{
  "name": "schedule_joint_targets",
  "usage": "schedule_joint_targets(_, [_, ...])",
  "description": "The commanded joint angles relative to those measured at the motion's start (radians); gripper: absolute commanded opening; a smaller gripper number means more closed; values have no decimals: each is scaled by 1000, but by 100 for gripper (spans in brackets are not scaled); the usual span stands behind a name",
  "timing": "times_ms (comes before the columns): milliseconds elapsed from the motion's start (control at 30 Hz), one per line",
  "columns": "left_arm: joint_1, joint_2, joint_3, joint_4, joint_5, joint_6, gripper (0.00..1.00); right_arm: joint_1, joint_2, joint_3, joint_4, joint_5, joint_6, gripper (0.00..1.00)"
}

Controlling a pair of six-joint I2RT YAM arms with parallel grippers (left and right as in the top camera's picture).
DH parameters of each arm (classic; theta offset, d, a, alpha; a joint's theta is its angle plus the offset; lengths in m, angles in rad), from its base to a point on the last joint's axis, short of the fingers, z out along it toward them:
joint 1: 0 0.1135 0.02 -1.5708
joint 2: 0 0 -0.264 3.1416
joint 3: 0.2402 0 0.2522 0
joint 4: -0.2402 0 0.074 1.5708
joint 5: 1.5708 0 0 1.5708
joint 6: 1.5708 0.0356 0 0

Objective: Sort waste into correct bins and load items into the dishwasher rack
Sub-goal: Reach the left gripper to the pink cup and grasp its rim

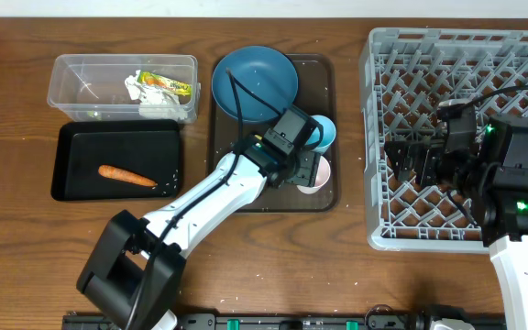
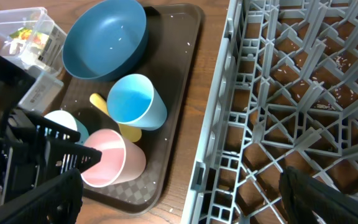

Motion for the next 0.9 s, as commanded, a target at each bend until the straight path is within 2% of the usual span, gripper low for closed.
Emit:
schedule_joint_targets(0, [-1, 25, 8, 2, -14, -36, 56, -5, -1, 19, -8, -5, 14, 99])
schedule_joint_targets(267, [-9, 48, 5, -3, -5, -54, 27, -5, -1, 19, -18, -5, 14, 99])
schedule_joint_targets(367, [-9, 48, 3, -1, -5, -55, 7, -5, -1, 19, -18, -5, 14, 98])
schedule_joint_targets(467, [5, 32, 8, -2, 9, -83, 6, -5, -1, 19, -18, -5, 15, 99])
schedule_joint_targets(600, [53, -35, 14, -3, 112, -84, 6, -5, -1, 19, -17, -28, 26, 99])
schedule_joint_targets(767, [190, -159, 14, -55, 306, -84, 6, -5, -1, 19, 3, -125, 26, 99])
schedule_joint_targets(867, [303, -217, 14, -75, 472, -84, 6, -4, -1, 19, 47, -246, 26, 99])
